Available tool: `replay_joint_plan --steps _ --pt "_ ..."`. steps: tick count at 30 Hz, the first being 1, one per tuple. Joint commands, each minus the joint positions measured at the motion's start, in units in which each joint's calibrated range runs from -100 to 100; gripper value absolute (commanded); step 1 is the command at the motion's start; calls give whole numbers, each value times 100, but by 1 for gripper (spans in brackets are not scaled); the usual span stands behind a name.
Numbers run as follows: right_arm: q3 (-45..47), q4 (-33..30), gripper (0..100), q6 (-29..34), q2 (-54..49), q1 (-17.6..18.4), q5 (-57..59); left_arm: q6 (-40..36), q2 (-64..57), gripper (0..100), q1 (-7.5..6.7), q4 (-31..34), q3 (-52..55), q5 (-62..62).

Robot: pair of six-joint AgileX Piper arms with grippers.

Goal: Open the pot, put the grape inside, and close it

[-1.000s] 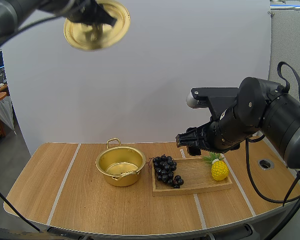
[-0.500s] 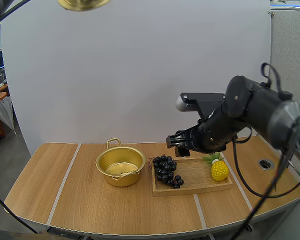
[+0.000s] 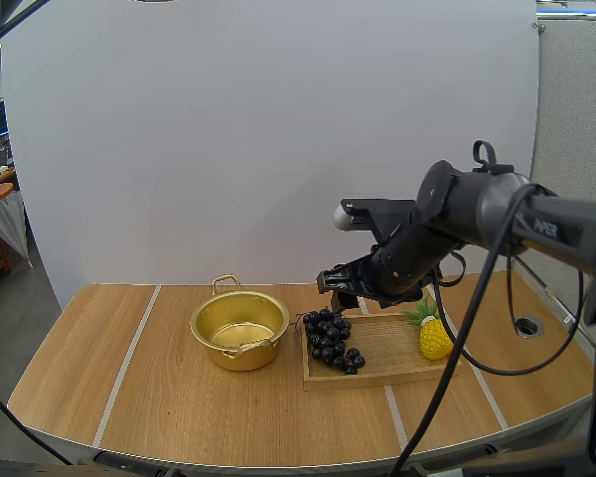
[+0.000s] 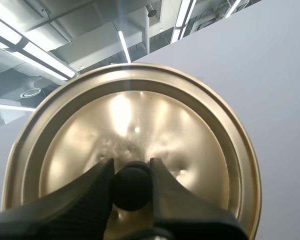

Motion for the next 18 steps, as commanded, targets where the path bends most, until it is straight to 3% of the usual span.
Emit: replay_joint_plan --steps 1,15,18 --pt "-340 94 100 -21 405 248 -85 -65 -31 0 -13 72 -42 -308" --pt "-548 -106 100 363 1571 345 -705 -65 -31 0 -13 72 -42 -308" --pt "-691 -427 100 685 1802 345 -729 -65 -31 0 -13 72 -42 -308"
